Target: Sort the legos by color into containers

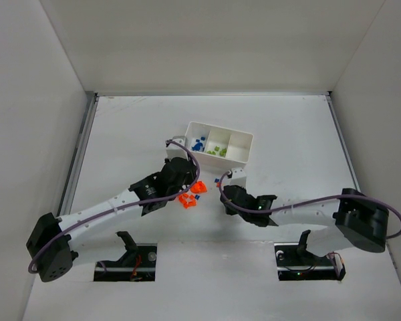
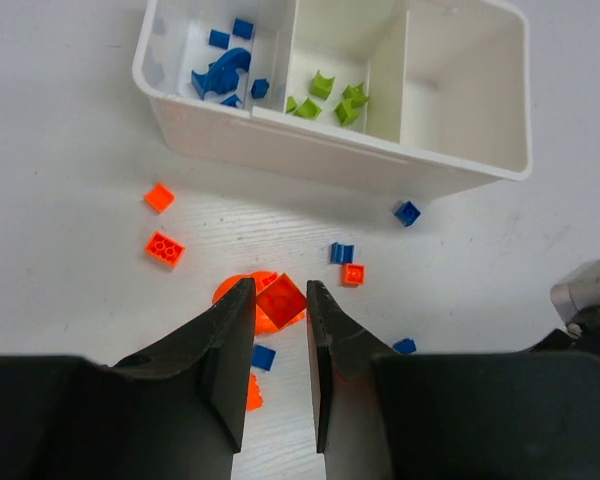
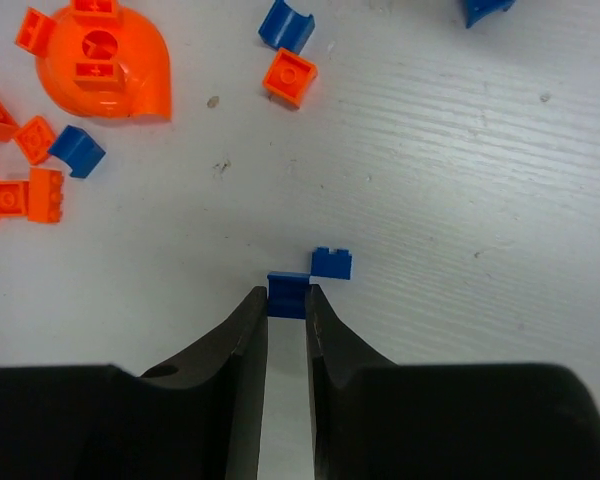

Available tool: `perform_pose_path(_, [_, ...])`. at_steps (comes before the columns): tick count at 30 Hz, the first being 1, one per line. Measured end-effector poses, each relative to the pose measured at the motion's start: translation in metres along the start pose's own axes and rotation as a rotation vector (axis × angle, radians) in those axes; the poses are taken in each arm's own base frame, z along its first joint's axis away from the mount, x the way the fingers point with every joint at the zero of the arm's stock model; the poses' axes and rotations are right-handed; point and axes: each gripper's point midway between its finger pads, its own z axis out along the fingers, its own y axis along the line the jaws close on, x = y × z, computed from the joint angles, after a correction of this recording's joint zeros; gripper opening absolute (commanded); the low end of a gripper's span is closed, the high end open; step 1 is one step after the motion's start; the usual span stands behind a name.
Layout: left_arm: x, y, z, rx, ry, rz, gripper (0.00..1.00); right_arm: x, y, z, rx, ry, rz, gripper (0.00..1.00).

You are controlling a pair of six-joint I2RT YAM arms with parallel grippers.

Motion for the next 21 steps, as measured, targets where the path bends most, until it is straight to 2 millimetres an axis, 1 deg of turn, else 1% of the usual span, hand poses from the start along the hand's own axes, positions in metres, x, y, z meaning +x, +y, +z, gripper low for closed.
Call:
perform_pose_path(3, [-0.009,-0.012,0.008,0.02,-0.018,-0.002,0.17,-0.014,-0.002,-0.016,-0.029,-0.043,0.037,0.19])
perform_pose_path(6, [-0.017,-0.031,0.02,0.049,-0.026,0.004,0.17,-0.036,-0.007,-0.033,-0.06,-0.107,0.099,0.19])
perform_pose_path(9, [-0.025,-0.049,0.035,0.075,-0.039,0.008,0.17,-0.064,-0.027,-0.044,-0.05,-0.187,0.189,0.19])
perform_pose_path(12, [-0.029,-0.069,0.052,0.106,-0.041,0.015,0.17,-0.083,-0.052,-0.051,-0.014,-0.248,0.266,0.19])
perform_pose_path(14, [-0.03,-0.082,0.065,0.124,-0.038,0.019,0.17,-0.089,-0.063,-0.054,0.001,-0.267,0.289,0.19])
perform_pose_path(16, [-0.029,-0.093,0.08,0.138,-0.031,0.024,0.17,-0.09,-0.067,-0.056,0.006,-0.272,0.295,0.19])
perform_pose_path(21, [-0.018,-0.119,0.119,0.169,0.003,0.037,0.19,-0.083,-0.071,-0.059,0.008,-0.256,0.289,0.19])
